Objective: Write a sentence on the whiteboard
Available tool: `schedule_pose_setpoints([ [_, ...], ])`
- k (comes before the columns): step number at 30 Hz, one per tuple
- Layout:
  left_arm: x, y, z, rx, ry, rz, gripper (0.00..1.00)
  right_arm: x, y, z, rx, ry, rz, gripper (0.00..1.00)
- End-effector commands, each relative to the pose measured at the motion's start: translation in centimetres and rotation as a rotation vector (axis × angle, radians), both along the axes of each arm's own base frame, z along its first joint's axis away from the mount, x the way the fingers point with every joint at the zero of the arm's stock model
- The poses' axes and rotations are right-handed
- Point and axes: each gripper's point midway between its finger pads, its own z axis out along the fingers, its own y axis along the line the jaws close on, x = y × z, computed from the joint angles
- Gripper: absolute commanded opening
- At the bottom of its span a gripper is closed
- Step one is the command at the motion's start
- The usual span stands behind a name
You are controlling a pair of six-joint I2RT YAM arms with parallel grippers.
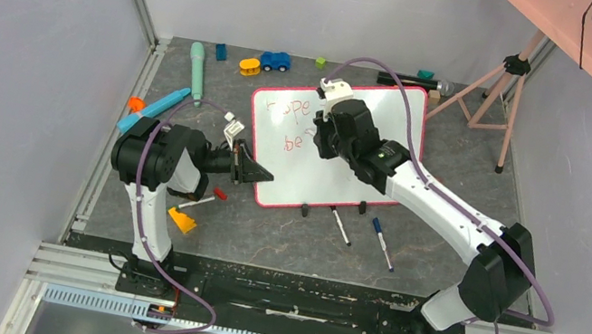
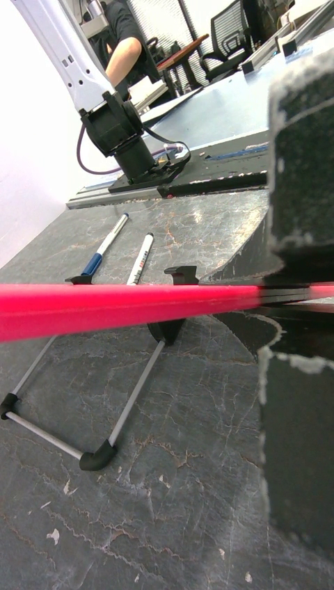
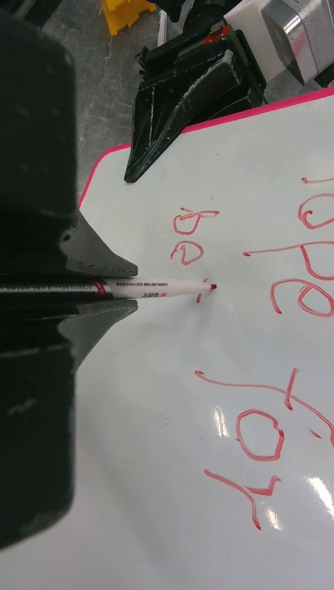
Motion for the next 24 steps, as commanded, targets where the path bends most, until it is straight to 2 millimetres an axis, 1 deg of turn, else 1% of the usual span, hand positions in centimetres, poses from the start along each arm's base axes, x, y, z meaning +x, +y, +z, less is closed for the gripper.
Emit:
schedule_pose_setpoints([
  [1,-0.7,-0.6,0.2,0.015,-0.197,-0.076,0.02,0.3,0.0,0.8,0.022,-0.026,-0.002,0.0],
  [7,-0.7,-0.6,0.2,0.014,-0.197,-0.076,0.02,-1.0,-0.8,-1.3,0.007,0.018,0.004,0.0],
  [12,-0.7,-0.6,0.1,0.014,-0.194,-0.076,0.02,-1.8,-0.9,-2.4,0.015,0.051,0.013,0.0],
  [19,-0.7,-0.6,0.1,0.014,-0.193,-0.077,0.02,-1.9,-1.6,-2.5,-0.001,0.05,-0.012,0.0],
  [24,-0.7,-0.6,0.2,0.014,-0.195,-0.077,0.02,-1.3,-2.1,-1.3,-0.01,0.019,-0.044,0.0],
])
